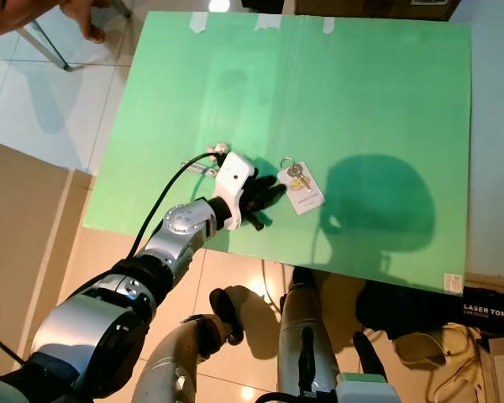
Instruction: Hang keys on a hook
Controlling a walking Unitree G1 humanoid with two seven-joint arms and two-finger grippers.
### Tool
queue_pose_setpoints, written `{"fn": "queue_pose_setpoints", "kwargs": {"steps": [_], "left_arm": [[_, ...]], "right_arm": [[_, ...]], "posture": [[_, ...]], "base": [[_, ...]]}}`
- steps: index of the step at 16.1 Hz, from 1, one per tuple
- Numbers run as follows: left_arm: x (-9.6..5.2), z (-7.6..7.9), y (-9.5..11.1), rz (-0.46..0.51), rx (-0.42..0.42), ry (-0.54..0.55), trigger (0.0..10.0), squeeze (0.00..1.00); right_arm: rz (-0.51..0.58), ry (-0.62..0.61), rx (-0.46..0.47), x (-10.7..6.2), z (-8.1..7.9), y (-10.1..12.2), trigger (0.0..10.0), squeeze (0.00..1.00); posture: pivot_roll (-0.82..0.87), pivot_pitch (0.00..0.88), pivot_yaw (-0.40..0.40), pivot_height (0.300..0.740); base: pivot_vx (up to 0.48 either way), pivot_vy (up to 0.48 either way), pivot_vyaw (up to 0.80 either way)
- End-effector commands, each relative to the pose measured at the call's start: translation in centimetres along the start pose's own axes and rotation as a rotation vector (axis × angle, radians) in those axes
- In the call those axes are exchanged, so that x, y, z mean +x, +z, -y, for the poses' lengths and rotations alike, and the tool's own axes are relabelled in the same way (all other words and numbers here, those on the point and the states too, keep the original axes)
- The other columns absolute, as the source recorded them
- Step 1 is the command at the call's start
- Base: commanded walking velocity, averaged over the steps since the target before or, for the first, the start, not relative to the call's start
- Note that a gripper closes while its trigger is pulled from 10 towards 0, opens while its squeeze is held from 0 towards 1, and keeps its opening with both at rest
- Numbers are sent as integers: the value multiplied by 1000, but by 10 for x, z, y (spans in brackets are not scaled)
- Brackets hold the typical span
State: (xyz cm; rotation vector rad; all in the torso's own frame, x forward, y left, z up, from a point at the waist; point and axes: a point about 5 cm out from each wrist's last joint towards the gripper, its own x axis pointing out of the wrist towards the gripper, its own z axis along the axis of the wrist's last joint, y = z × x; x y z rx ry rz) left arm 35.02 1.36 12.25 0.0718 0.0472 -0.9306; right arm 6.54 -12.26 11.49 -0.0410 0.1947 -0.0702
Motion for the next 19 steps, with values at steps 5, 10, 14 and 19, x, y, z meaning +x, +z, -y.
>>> {"fn": "queue_pose_setpoints", "kwargs": {"steps": [5,10,14,19], "left_arm": [[7,5,7,14,1,5,10000,0],[22,12,28,59,-6,1,10000,1000],[31,28,29,59,14,-36,10000,1000],[31,28,26,22,52,-23,10000,1000]], "right_arm": [[-59,61,39,-2,-21,-8,10000,0],[-60,51,40,-2,-23,-9,10000,0],[-60,48,38,-3,-24,-9,10000,0],[-63,42,46,-9,-25,-9,10000,0]], "posture": [[-642,502,247,740],[-665,499,254,740],[-680,497,255,740],[-694,500,259,740]], "base": [[0,0,0],[0,0,0],[0,0,0],[0,0,0]]}}
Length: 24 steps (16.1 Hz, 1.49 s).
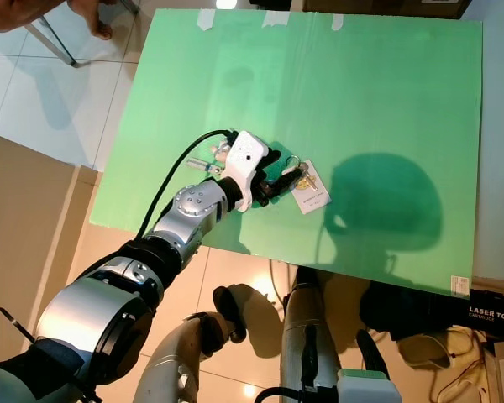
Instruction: Hang keys on a hook
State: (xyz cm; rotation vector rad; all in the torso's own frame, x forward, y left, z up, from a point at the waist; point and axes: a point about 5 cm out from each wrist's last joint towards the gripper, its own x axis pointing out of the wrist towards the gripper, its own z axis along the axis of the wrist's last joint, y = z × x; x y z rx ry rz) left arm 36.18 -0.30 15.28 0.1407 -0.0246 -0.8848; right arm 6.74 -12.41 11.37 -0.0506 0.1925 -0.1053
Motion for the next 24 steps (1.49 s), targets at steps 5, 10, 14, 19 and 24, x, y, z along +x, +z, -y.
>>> {"fn": "queue_pose_setpoints", "kwargs": {"steps": [5,10,14,19,24], "left_arm": [[10,12,-2,-59,-4,31,10000,0],[5,2,-2,-58,1,63,10000,0],[-5,-25,12,4,44,131,10000,0],[-21,-53,15,3,82,200,10000,0],[-37,-72,11,-27,83,247,10000,0]], "right_arm": [[-61,95,53,-13,-27,-6,10000,0],[-52,98,52,-10,-30,-3,10000,0],[-33,95,59,-5,-31,-2,10000,0],[-19,97,64,2,-34,-1,10000,0],[-15,97,68,9,-35,-8,10000,0]], "posture": [[-693,504,252,740],[-684,503,258,740],[-644,490,281,740],[-604,482,307,740],[-583,473,318,740]], "base": [[0,0,0],[0,0,0],[0,0,0],[0,0,0],[0,0,0]]}}
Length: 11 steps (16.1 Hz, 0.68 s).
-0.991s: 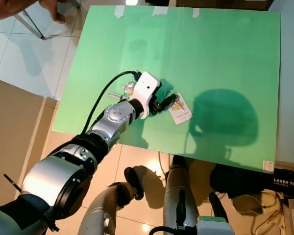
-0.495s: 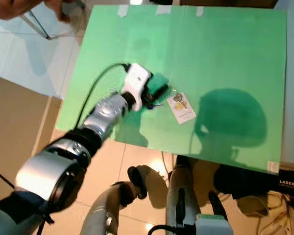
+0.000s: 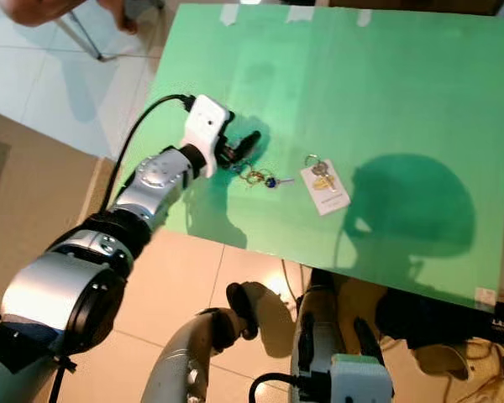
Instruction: Hang keys on a hook
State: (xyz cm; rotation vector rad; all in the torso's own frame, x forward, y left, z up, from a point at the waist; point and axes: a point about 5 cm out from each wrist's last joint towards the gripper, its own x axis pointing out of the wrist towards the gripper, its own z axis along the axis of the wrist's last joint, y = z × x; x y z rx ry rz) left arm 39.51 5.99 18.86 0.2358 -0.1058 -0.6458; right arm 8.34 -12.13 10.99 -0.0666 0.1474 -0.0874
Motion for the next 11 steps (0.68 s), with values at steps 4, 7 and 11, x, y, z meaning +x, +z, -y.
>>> {"fn": "queue_pose_setpoints", "kwargs": {"steps": [4,7,11], "left_arm": [[-12,-2,-21,-43,-43,-15,10000,0],[-16,2,-28,-47,-63,-37,10000,0],[-18,7,-34,-56,-120,-55,10000,0]], "right_arm": [[-32,82,78,5,-25,-10,10000,0],[-22,91,74,11,-24,-12,10000,0],[-23,114,71,14,-26,-16,10000,0]], "posture": [[-563,456,327,740],[-556,449,326,740],[-538,427,315,740]], "base": [[0,0,0],[0,0,0],[0,0,0]]}}
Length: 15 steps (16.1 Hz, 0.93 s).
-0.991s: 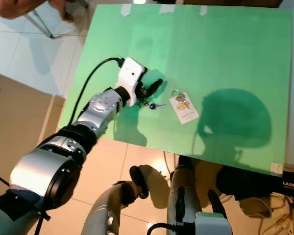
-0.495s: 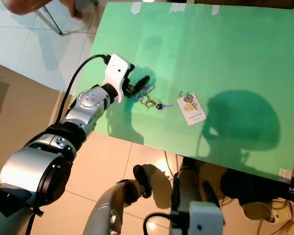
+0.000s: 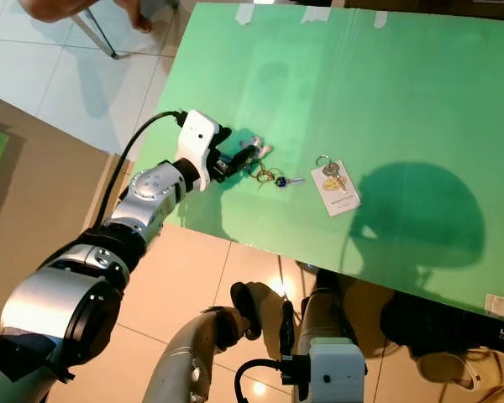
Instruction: Hang keys on a hook
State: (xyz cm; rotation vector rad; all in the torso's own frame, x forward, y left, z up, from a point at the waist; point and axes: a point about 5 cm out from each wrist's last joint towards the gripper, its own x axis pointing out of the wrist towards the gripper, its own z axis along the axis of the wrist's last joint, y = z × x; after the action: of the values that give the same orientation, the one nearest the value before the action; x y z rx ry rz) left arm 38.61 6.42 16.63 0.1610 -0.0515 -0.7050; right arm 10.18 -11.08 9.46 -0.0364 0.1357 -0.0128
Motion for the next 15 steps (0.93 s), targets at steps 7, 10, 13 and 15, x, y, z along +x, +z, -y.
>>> {"fn": "queue_pose_setpoints", "kwargs": {"steps": [7,10,13,15], "left_arm": [[3,16,-5,21,-79,-59,10000,0],[3,20,-8,2,-56,-66,10000,0],[5,24,-11,-17,-22,-58,10000,0],[7,25,-12,-35,-15,-41,10000,1000]], "right_arm": [[-42,36,48,-6,-15,-9,10000,0],[-41,31,50,-6,-17,-9,10000,0],[-45,32,51,-11,-17,-7,10000,0],[-51,32,52,-14,-17,-6,10000,0]], "posture": [[-558,428,320,740],[-563,435,322,740],[-574,449,315,740],[-580,456,310,740]], "base": [[0,0,0],[0,0,0],[0,0,0],[0,0,0]]}}
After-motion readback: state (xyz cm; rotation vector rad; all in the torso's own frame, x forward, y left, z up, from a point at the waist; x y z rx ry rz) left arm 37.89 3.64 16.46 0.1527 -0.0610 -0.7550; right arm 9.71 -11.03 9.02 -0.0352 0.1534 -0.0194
